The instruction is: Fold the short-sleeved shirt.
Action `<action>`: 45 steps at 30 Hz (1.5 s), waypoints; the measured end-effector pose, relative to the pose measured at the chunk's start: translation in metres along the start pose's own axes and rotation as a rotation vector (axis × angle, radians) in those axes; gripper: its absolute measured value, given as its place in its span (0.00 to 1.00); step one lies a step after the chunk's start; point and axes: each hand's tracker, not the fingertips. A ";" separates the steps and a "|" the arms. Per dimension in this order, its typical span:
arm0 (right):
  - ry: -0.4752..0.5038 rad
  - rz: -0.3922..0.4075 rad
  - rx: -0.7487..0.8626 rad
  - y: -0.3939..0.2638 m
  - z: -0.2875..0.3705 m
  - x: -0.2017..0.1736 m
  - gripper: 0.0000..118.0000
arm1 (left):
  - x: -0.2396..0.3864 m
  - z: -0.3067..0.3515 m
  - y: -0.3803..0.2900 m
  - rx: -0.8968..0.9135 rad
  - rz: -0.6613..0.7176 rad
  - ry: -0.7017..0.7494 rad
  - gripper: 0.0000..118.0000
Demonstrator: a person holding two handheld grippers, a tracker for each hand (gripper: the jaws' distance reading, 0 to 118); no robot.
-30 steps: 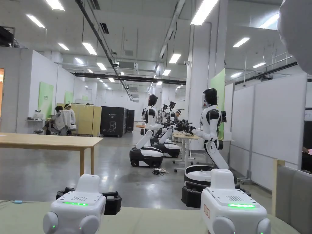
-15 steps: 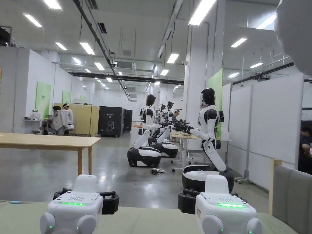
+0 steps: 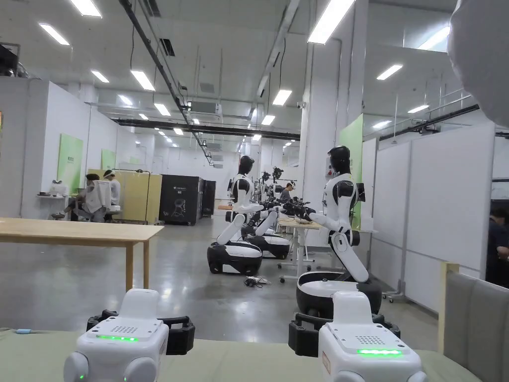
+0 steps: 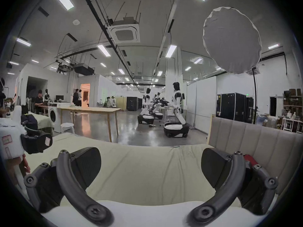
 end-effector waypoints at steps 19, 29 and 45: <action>0.146 0.011 -0.089 0.009 -0.014 0.011 1.00 | -0.003 0.003 0.000 0.001 0.000 0.005 1.00; 0.055 -0.106 -0.154 0.005 -0.021 0.017 1.00 | -0.001 0.003 -0.002 -0.002 -0.009 0.001 1.00; 0.030 -0.012 -0.085 0.025 -0.001 0.004 1.00 | 0.001 0.003 -0.003 -0.005 -0.014 0.002 1.00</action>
